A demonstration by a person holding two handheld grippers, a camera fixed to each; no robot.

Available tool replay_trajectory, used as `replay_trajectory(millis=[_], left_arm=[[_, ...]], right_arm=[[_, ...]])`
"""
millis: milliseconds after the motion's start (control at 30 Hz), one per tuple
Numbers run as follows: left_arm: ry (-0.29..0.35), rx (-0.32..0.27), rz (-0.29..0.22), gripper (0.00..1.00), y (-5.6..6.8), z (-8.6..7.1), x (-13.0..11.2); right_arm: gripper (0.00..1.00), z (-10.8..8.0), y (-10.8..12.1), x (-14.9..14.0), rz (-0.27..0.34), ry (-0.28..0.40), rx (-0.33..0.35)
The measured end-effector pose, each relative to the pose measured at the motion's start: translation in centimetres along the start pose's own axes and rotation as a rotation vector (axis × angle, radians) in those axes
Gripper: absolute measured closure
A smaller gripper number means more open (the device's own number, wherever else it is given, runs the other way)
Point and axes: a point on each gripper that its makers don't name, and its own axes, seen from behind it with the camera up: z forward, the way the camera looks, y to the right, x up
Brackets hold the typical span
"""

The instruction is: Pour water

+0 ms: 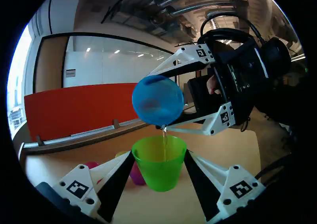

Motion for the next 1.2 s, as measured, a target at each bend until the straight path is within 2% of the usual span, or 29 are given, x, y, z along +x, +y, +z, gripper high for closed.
replay_trajectory(millis=[1200], left_arm=[[0.004,-0.006,0.006,0.12,0.34,0.19,0.62]], right_arm=[[0.09,-0.02,0.88,-0.03,-0.049,-0.004,-0.006]])
